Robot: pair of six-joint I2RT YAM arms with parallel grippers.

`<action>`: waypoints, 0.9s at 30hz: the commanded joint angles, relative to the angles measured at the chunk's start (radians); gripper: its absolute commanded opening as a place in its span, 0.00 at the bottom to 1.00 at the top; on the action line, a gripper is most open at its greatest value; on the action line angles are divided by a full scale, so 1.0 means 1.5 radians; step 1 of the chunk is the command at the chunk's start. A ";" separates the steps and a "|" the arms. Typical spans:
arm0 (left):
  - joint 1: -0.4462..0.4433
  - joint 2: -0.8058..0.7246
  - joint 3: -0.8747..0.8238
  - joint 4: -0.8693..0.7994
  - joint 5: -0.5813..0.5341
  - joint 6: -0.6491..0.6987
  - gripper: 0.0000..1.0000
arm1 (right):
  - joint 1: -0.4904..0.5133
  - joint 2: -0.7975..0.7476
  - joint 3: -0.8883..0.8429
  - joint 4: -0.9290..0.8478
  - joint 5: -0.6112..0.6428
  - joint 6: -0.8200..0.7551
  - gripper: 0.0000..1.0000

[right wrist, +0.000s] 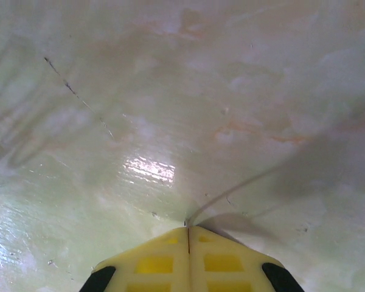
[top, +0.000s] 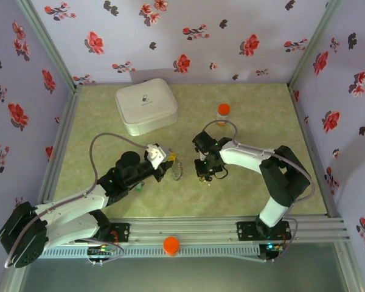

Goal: Put the keys on the keyring

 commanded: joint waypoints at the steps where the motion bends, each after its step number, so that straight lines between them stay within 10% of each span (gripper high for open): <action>1: -0.004 -0.012 0.014 0.018 -0.011 0.014 0.00 | 0.002 0.018 0.012 -0.012 -0.001 -0.013 0.08; 15: -0.004 -0.016 0.017 0.008 -0.010 0.015 0.00 | 0.002 -0.005 0.015 -0.025 0.012 -0.016 0.00; 27: -0.008 -0.024 0.027 -0.004 0.007 -0.028 0.00 | 0.005 -0.299 -0.066 0.107 -0.065 -0.198 0.00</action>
